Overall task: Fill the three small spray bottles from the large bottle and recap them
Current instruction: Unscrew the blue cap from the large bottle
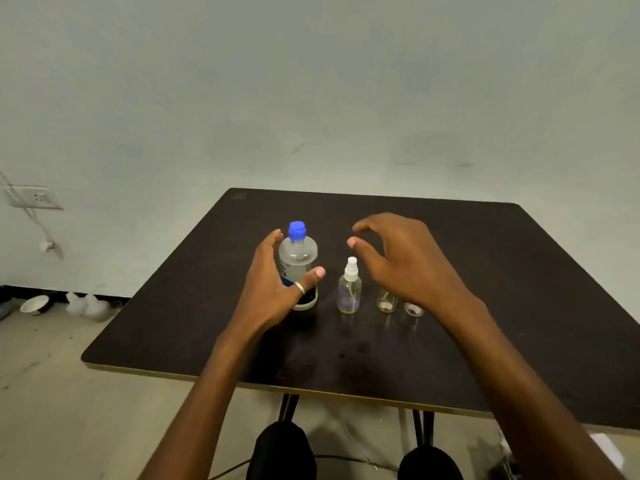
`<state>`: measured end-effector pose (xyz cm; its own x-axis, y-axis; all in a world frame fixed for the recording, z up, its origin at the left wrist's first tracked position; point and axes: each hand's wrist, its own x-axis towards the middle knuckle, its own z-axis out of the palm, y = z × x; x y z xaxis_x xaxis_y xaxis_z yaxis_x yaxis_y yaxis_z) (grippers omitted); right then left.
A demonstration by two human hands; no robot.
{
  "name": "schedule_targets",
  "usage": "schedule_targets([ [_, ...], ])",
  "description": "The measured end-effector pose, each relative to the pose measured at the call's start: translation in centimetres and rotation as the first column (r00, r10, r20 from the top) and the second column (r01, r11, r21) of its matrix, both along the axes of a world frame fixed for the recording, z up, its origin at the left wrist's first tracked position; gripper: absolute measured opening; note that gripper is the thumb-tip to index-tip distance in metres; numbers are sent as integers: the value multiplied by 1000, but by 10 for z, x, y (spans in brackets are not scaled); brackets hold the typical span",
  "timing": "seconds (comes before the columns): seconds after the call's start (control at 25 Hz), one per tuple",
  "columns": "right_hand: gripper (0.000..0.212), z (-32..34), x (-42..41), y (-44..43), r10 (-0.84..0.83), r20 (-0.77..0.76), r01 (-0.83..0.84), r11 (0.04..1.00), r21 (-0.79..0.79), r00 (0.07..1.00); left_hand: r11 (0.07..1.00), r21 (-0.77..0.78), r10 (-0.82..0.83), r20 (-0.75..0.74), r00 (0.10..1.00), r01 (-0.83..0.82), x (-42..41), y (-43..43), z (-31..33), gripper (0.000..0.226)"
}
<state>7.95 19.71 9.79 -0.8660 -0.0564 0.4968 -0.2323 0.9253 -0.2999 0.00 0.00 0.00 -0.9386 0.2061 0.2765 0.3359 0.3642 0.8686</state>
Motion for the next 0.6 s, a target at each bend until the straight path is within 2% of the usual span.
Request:
schedule_targets([
  [0.16,38,36,-40,-19,153,155,-172,977,122,976,999,50,15,-24,1000,-14,-3,11,10,92],
  [0.32,41,53,-80,-43,249,334,-348,895,278,909,997,68,25,-5,1000,-25,-8,16,14,71],
  [0.4,43,54,-93,-46,232,371,-363,869,336,899,997,71,34,6,999,-35,-8,18,10,68],
  [0.6,39,50,-110,-60,121,385,-280,878,389,915,994,75,87,-34,996,-84,-14,17,1,63],
])
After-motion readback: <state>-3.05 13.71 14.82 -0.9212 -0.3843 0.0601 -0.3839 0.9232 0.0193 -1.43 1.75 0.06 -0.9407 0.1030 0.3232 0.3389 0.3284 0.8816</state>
